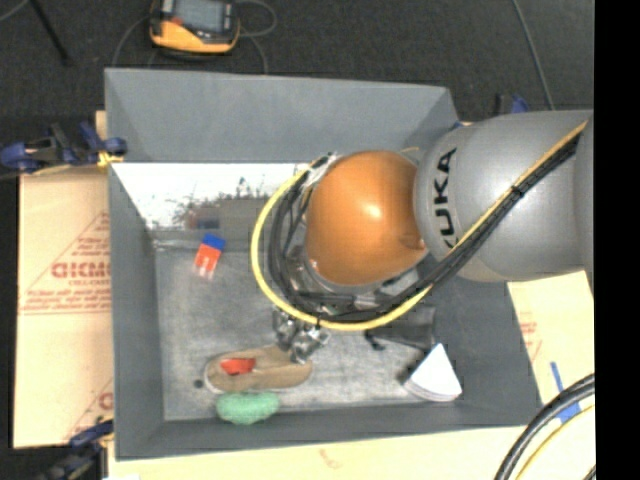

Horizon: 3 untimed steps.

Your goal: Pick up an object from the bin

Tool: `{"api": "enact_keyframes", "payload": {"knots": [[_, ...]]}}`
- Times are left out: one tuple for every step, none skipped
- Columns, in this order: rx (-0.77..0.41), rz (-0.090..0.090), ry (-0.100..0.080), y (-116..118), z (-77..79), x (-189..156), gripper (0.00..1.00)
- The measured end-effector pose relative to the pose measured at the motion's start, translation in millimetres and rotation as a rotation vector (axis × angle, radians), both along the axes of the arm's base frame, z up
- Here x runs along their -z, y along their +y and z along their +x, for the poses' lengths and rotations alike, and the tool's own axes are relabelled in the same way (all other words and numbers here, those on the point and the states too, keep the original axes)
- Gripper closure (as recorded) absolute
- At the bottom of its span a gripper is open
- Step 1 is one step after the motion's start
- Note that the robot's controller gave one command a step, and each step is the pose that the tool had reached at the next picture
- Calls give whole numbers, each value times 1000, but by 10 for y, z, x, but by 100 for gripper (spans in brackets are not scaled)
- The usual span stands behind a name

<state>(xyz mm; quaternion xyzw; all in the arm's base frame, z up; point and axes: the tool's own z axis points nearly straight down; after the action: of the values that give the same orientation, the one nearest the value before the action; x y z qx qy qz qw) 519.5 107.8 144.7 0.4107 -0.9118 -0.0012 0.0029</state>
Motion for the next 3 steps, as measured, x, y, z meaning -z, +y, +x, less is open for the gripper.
{"api": "enact_keyframes", "payload": {"knots": [[-31,1,-6,60,66,-628,100],[-14,3,-9,-2,-31,-800,0],[1,2,-9,-39,-84,-630,0]]}}
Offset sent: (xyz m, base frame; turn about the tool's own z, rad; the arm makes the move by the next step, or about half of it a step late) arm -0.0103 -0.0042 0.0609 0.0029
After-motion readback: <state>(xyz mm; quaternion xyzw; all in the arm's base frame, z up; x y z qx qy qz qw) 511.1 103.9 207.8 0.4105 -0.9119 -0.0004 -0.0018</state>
